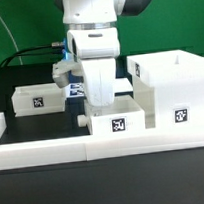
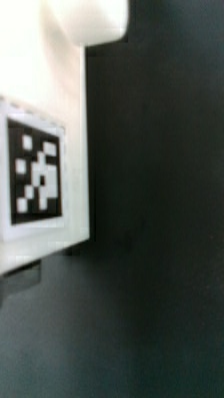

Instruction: Assemble drawer

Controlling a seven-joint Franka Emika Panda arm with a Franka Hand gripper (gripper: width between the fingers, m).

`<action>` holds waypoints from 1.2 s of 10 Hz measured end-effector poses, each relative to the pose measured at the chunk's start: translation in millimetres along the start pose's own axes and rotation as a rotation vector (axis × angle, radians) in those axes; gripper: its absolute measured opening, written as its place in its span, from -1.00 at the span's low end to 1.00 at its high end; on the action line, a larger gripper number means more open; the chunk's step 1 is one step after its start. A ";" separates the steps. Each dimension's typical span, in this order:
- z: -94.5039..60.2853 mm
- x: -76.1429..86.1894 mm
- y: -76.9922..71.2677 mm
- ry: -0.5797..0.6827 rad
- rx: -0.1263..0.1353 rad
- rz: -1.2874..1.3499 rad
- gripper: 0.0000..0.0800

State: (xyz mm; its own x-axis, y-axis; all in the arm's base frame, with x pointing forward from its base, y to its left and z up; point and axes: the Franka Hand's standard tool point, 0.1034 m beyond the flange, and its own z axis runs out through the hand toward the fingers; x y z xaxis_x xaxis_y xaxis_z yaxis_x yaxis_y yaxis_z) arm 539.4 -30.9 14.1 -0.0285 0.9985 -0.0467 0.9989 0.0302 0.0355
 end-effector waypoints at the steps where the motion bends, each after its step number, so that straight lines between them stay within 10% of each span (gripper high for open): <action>1: 0.7 -1.0 -1.0 0.000 0.002 0.003 -0.89; 12: 2.2 18.3 -4.7 0.007 0.027 0.031 -0.89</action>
Offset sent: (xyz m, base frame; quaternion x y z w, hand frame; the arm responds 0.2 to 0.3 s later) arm 0.0027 0.0195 -0.0013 0.0069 0.0028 0.0051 1.0000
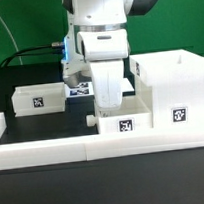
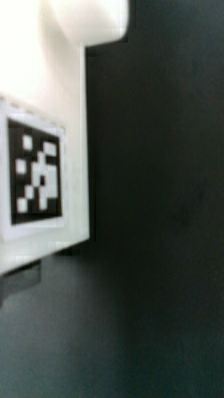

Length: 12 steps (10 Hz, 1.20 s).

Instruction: Assemble drawer

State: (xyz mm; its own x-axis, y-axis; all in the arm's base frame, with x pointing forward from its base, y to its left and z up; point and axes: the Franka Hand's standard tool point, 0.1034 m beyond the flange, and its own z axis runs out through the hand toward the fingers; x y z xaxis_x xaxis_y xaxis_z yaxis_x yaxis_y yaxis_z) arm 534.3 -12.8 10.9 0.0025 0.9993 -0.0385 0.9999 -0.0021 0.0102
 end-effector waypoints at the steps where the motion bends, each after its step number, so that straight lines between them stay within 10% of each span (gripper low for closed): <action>1: 0.2 -0.6 -0.1 0.000 0.000 0.001 -0.89; 12: 1.9 7.2 -1.6 0.009 -0.028 0.011 -0.89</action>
Offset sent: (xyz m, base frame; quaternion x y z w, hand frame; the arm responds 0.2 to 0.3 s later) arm -0.0070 0.0070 0.0007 -0.0076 0.0044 -0.0196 0.9998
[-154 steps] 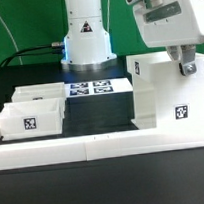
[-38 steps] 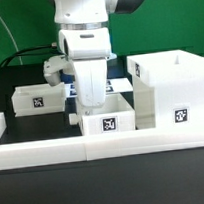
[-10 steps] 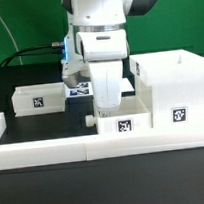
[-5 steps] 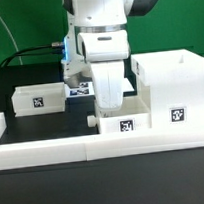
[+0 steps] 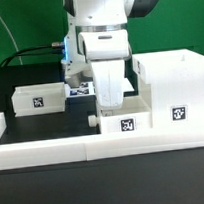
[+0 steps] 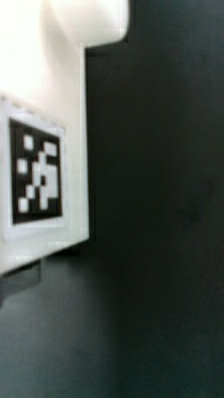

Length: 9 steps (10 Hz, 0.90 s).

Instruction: Assemble drawer

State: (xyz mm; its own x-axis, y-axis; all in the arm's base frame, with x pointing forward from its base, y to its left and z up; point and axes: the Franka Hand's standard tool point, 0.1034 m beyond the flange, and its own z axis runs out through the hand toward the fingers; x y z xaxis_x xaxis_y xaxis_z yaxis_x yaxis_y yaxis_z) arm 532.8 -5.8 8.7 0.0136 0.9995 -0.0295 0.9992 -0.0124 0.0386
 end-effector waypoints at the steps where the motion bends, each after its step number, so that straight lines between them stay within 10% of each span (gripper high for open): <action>1: 0.0 1.7 0.1 0.000 0.000 0.008 -0.89; 9: -0.2 6.5 1.8 -0.003 -0.005 0.013 -0.89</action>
Offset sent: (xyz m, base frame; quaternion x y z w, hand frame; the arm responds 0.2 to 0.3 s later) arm 0.0045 0.0115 -0.0032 0.0000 -0.0070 -0.0038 1.0000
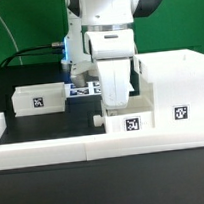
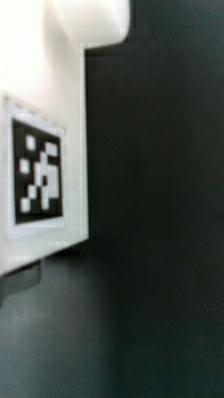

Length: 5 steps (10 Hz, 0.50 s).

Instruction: Assemble drawer

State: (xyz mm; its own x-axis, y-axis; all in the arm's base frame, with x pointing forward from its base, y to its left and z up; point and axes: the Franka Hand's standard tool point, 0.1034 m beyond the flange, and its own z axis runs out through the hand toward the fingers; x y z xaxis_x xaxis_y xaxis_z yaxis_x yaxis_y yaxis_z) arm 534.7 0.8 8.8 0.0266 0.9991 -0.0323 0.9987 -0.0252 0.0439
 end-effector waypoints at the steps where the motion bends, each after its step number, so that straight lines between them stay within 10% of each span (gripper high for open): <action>1: 0.0 0.1 0.0 0.000 0.000 -0.005 -0.89; 5: -1.3 13.4 1.7 -0.014 -0.003 0.009 -0.89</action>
Offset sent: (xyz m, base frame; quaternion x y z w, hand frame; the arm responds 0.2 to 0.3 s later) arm 0.0072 0.0212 -0.0013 -0.0179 -0.0244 -0.0453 0.9985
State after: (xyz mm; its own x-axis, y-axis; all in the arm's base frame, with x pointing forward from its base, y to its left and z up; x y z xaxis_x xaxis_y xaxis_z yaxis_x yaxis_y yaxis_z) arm 536.7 14.1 9.7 0.0362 0.9983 -0.0461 0.9983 -0.0340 0.0476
